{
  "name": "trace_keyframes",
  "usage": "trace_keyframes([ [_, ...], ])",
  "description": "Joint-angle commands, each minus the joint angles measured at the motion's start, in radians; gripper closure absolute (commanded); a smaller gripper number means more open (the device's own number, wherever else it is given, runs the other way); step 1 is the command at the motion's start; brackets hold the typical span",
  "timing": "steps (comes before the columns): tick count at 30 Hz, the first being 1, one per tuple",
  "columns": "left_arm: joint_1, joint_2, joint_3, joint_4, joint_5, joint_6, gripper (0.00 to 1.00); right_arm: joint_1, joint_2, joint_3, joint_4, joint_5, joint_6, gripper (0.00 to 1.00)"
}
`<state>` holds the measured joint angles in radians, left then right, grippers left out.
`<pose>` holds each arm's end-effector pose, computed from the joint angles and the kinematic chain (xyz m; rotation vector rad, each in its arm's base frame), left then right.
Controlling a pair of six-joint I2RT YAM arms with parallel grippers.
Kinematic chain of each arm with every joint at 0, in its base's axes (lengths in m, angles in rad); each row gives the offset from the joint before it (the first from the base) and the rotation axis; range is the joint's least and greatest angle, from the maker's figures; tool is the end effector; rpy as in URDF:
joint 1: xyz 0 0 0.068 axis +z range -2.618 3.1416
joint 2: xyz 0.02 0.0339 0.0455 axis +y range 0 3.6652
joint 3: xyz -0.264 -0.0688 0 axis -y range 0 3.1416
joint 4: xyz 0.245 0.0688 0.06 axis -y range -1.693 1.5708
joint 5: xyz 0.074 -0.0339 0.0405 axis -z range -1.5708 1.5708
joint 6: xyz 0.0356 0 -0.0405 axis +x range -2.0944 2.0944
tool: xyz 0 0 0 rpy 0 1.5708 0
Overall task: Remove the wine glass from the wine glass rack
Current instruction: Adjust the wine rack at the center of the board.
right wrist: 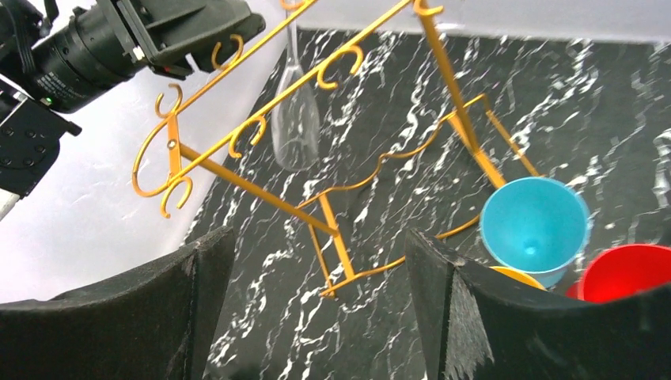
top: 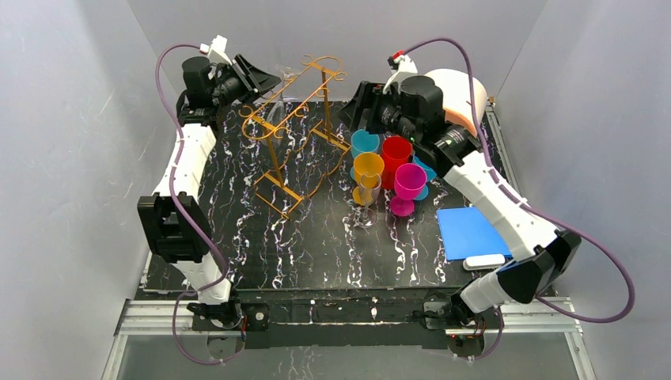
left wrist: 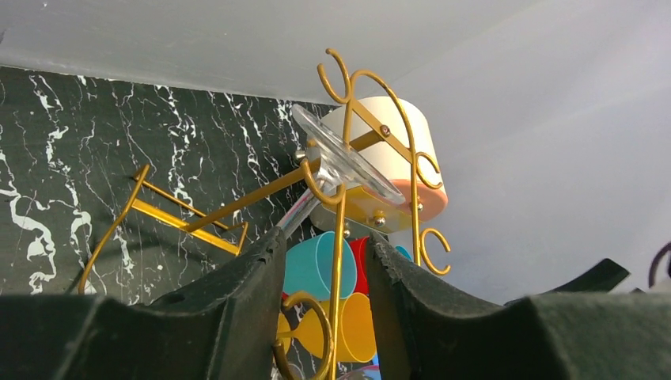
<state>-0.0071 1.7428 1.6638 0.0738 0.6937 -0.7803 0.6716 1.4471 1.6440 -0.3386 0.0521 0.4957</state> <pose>0.4154 -0.0257 0.4136 -0.0703 1.6972 -1.1436 0.2551 0.2004 0.4668 -0.1164 1.7785 0.8130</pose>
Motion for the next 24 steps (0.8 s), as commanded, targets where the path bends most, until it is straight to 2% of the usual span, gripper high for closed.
trace_keyframes([
  [1,-0.004,-0.113,-0.03,-0.037,-0.014,0.04,0.6,-0.039,0.036,0.02,0.063,-0.176,0.095,0.14],
  [5,-0.005,-0.178,-0.122,0.029,-0.036,0.003,0.59,-0.076,0.114,0.074,0.087,-0.316,0.159,0.14],
  [11,-0.004,-0.23,-0.074,-0.139,-0.073,0.111,0.54,-0.092,0.284,0.228,0.072,-0.461,0.199,0.13],
  [14,-0.004,-0.232,-0.049,-0.204,-0.037,0.158,0.49,-0.102,0.38,0.346,0.053,-0.607,0.193,0.11],
  [16,-0.004,-0.225,-0.037,-0.24,-0.02,0.181,0.47,-0.111,0.427,0.415,-0.01,-0.608,0.177,0.09],
  [17,-0.004,-0.231,-0.05,-0.232,-0.024,0.174,0.47,-0.124,0.436,0.405,0.014,-0.624,0.196,0.08],
  [18,-0.004,-0.238,-0.069,-0.206,-0.011,0.149,0.47,-0.143,0.465,0.427,0.046,-0.703,0.213,0.08],
  [19,-0.004,-0.256,-0.08,-0.243,-0.029,0.181,0.45,-0.174,0.55,0.549,-0.051,-0.785,0.209,0.08],
  [20,-0.004,-0.278,-0.104,-0.246,-0.052,0.19,0.44,-0.185,0.575,0.604,-0.111,-0.781,0.191,0.07],
  [21,-0.004,-0.287,-0.13,-0.202,-0.013,0.163,0.42,-0.186,0.591,0.61,-0.106,-0.788,0.185,0.07],
  [23,-0.003,-0.274,-0.091,-0.268,0.002,0.206,0.39,-0.191,0.619,0.649,-0.141,-0.753,0.149,0.07],
  [24,-0.002,-0.271,-0.09,-0.229,0.025,0.181,0.39,-0.195,0.639,0.679,-0.156,-0.749,0.138,0.08],
])
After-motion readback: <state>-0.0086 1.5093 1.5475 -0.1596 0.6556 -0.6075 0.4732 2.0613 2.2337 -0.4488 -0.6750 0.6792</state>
